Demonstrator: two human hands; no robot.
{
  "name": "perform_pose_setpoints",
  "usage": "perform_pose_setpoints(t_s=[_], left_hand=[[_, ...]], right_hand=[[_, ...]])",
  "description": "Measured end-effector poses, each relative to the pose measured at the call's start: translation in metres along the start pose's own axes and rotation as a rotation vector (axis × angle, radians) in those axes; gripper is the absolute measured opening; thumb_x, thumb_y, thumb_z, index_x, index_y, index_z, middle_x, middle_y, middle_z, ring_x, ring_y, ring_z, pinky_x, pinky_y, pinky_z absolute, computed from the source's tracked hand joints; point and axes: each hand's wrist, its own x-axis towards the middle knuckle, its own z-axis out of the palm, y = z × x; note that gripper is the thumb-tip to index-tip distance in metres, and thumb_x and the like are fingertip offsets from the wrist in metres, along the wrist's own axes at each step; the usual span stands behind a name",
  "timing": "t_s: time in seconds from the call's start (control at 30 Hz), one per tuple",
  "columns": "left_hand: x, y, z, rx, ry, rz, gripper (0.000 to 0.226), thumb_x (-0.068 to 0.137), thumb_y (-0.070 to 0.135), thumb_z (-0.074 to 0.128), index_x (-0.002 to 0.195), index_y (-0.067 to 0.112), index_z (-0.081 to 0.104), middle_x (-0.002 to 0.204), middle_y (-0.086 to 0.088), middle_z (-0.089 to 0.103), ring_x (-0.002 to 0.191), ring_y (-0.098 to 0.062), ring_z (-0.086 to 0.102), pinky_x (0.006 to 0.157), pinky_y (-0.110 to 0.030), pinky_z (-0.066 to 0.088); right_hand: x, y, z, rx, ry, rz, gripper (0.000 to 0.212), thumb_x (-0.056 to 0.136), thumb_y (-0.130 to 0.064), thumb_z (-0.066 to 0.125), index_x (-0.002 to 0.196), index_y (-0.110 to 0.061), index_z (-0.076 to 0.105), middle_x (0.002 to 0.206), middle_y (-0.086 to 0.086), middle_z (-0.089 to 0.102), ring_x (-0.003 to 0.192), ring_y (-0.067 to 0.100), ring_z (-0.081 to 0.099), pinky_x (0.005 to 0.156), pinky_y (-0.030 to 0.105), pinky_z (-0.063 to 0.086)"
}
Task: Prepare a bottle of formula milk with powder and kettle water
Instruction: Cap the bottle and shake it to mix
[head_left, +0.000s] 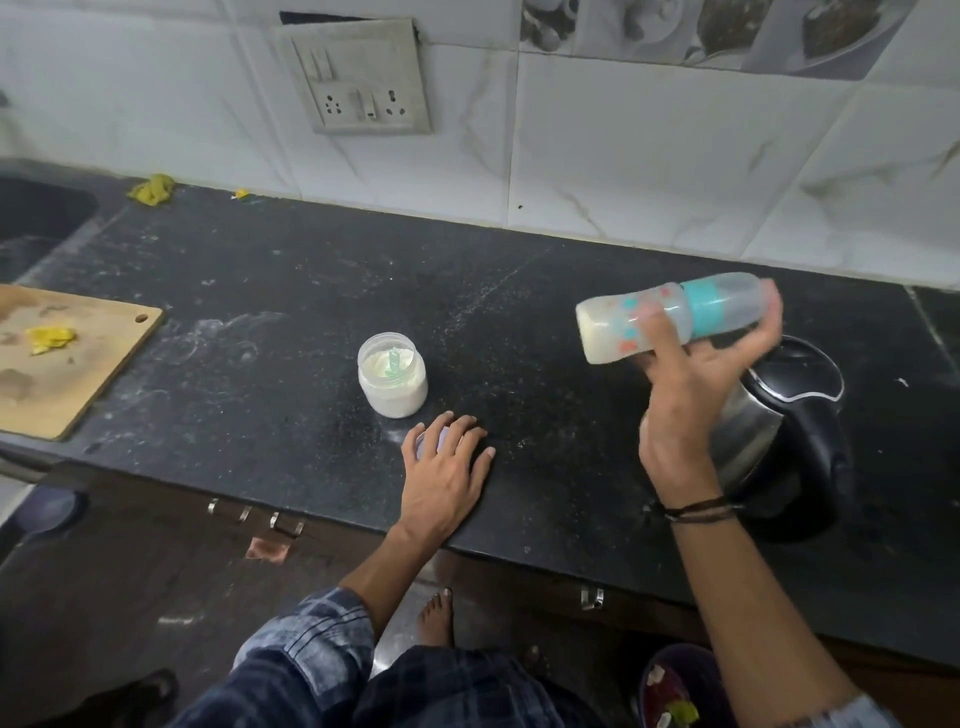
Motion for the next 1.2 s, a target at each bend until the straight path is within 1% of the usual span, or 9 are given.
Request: perform_pose_setpoints(t_s=[0.13, 0.27, 0.4, 0.53, 0.63, 0.77, 0.9, 1.03, 1.2], left_hand=[[0.001, -0.002, 0.003, 0.030, -0.016, 0.019, 0.030, 0.107, 0.046, 0.050, 0.117, 0.024, 0.068, 0.130, 0.004, 0.066, 0.135, -0.024, 0.053, 0.117, -0.050, 0.027], [0.002, -0.001, 0.002, 0.060, -0.044, -0.034, 0.029, 0.107, 0.045, 0.049, 0.118, 0.024, 0.066, 0.132, 0.004, 0.063, 0.132, -0.024, 0.053, 0.113, -0.051, 0.032], [0.003, 0.001, -0.002, 0.076, -0.072, -0.049, 0.027, 0.107, 0.044, 0.051, 0.116, 0.024, 0.067, 0.130, 0.003, 0.063, 0.130, -0.026, 0.055, 0.109, -0.055, 0.035], [0.004, 0.003, -0.002, 0.100, -0.056, -0.069, 0.026, 0.106, 0.044, 0.052, 0.115, 0.025, 0.067, 0.127, 0.004, 0.063, 0.125, -0.024, 0.057, 0.107, -0.054, 0.037], [0.004, 0.002, -0.001, 0.094, -0.058, -0.073, 0.027, 0.106, 0.045, 0.050, 0.113, 0.025, 0.067, 0.124, 0.005, 0.064, 0.121, -0.023, 0.058, 0.106, -0.054, 0.037], [0.005, 0.002, 0.002, 0.090, -0.051, -0.075, 0.028, 0.106, 0.045, 0.049, 0.113, 0.026, 0.067, 0.122, 0.005, 0.065, 0.120, -0.023, 0.059, 0.107, -0.053, 0.036], [0.004, 0.002, -0.001, 0.074, -0.068, -0.073, 0.028, 0.107, 0.045, 0.048, 0.113, 0.025, 0.067, 0.125, 0.003, 0.065, 0.123, -0.025, 0.059, 0.107, -0.054, 0.036], [0.003, 0.003, 0.000, 0.075, -0.044, -0.072, 0.027, 0.106, 0.045, 0.048, 0.113, 0.026, 0.066, 0.126, 0.004, 0.065, 0.121, -0.027, 0.059, 0.104, -0.055, 0.038], [0.003, 0.002, -0.002, 0.068, -0.053, -0.064, 0.029, 0.105, 0.047, 0.050, 0.120, 0.027, 0.066, 0.129, 0.004, 0.064, 0.121, -0.028, 0.058, 0.101, -0.057, 0.038]], right_hand=[[-0.007, 0.001, 0.000, -0.151, -0.215, 0.051, 0.090, 0.078, 0.000, 0.085, 0.144, -0.034, 0.035, 0.133, -0.005, 0.061, 0.109, 0.023, 0.071, 0.091, 0.038, 0.059], [-0.008, -0.001, 0.005, -0.020, 0.010, 0.032, 0.094, 0.082, -0.006, 0.086, 0.150, -0.031, 0.026, 0.144, 0.015, 0.050, 0.119, 0.028, 0.067, 0.097, 0.059, 0.057], [-0.012, -0.002, 0.004, -0.123, -0.114, 0.048, 0.090, 0.079, -0.002, 0.086, 0.146, -0.029, 0.032, 0.142, 0.013, 0.052, 0.113, 0.026, 0.070, 0.094, 0.046, 0.060], [-0.002, -0.008, 0.006, -0.009, 0.090, 0.009, 0.090, 0.080, -0.015, 0.090, 0.144, -0.035, 0.030, 0.147, 0.016, 0.046, 0.118, 0.026, 0.067, 0.093, 0.064, 0.057], [-0.009, -0.003, 0.003, -0.146, -0.129, 0.114, 0.086, 0.078, -0.003, 0.085, 0.143, -0.033, 0.036, 0.140, 0.015, 0.054, 0.110, 0.026, 0.070, 0.092, 0.050, 0.060], [-0.008, -0.002, 0.005, 0.007, 0.124, 0.094, 0.087, 0.085, -0.010, 0.083, 0.149, -0.029, 0.028, 0.133, 0.002, 0.062, 0.112, 0.020, 0.071, 0.089, 0.063, 0.059], [-0.015, -0.002, 0.011, -0.131, -0.069, 0.141, 0.083, 0.083, 0.000, 0.082, 0.144, -0.031, 0.035, 0.133, 0.005, 0.060, 0.110, 0.022, 0.071, 0.092, 0.045, 0.061], [-0.011, -0.004, 0.021, 0.012, 0.205, 0.093, 0.086, 0.087, -0.009, 0.081, 0.150, -0.029, 0.026, 0.134, 0.001, 0.060, 0.111, 0.016, 0.071, 0.086, 0.053, 0.061], [-0.018, -0.005, 0.028, -0.096, 0.069, 0.120, 0.082, 0.087, -0.003, 0.080, 0.147, -0.031, 0.032, 0.136, 0.008, 0.060, 0.112, 0.021, 0.070, 0.092, 0.049, 0.061]])
